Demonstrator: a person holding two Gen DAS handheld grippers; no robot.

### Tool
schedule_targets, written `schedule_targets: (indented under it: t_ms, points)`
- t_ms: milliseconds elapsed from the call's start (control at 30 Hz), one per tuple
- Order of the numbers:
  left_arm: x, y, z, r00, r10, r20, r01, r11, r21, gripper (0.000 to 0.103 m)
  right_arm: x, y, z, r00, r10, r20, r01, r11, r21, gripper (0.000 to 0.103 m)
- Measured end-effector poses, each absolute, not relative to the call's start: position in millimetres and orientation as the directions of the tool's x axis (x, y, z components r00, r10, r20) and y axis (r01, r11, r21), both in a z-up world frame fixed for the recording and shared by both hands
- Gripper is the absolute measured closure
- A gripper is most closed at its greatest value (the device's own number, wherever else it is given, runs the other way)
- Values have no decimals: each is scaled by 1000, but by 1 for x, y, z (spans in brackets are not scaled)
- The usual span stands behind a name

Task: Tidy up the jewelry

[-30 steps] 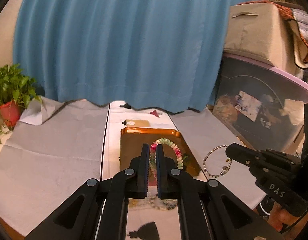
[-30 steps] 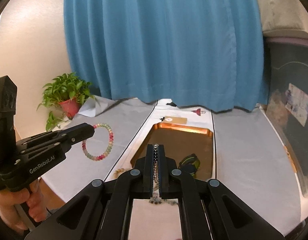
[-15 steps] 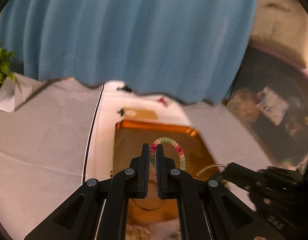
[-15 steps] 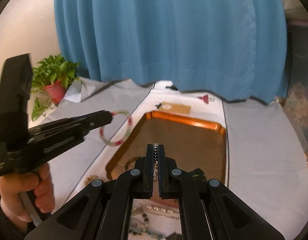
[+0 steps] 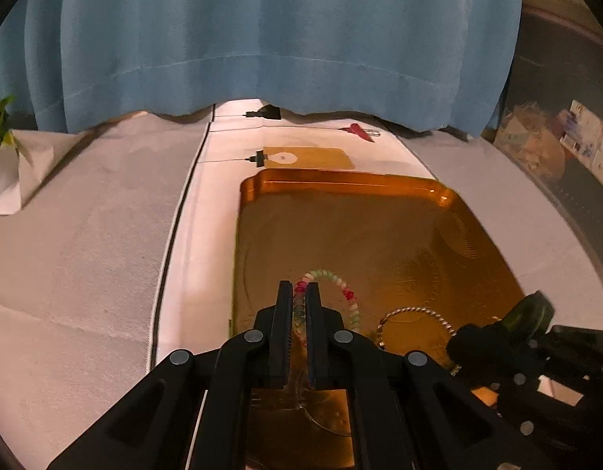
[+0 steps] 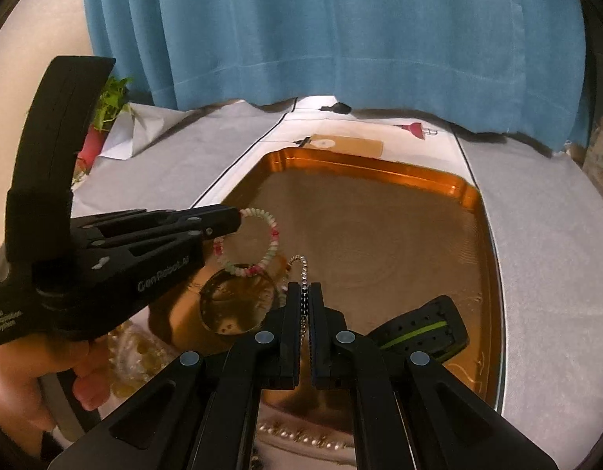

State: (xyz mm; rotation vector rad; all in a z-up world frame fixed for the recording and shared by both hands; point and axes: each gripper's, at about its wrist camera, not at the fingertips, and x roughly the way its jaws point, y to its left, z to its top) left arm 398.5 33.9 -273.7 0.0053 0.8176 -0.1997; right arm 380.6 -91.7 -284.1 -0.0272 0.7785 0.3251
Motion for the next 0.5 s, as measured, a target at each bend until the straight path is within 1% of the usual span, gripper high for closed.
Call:
schedule_targets:
  t_ms: [67,100,167,200,233,267,333,367,400,433,500]
  points:
    - [402,36,-276,674,-167,-720,163,984,-75,99,381,-90,-285,673,261,-692,-293,953,75,100]
    - [404,37,-277,682,-156,-715,150,986,-73,94,381,-90,-285,676,262,-689,-294,953,74,99]
    - [406,38,-277,685,-129,-717,113,991,-70,72,381,-90,-284,661,294,-691,-309,945,107,96]
    - [405,39,-275,687,-136,-714,109,991,-83,49,380,-91,-284,654,304,-693,-311,943,121,94]
    - [398,40,-269,707,-156,-690,120,988,-101,38,378,-93,-282,652,315,-690,-316,940,130,90]
    - [395,40,-265,720,-161,-675,127,987,-100,37,375,-95,-279,654,321,-685,-318,938,137,87]
    - [381,38,-251,753,-133,-644,135,990,-47,33,371,-99,-274,674,300,-675,-294,947,127,64]
    - [375,37,-246,762,-124,-636,137,990,-29,32,367,-101,-271,682,295,-669,-287,950,126,59]
    - [368,38,-242,769,-122,-627,140,990,-20,30,363,-103,-267,689,300,-660,-290,948,129,47]
    - [359,39,-238,771,-127,-623,142,990,-25,30,358,-104,-264,696,301,-651,-291,948,128,39]
    - [337,44,-232,757,-169,-632,154,985,-79,29,341,-107,-254,720,282,-634,-286,953,100,33]
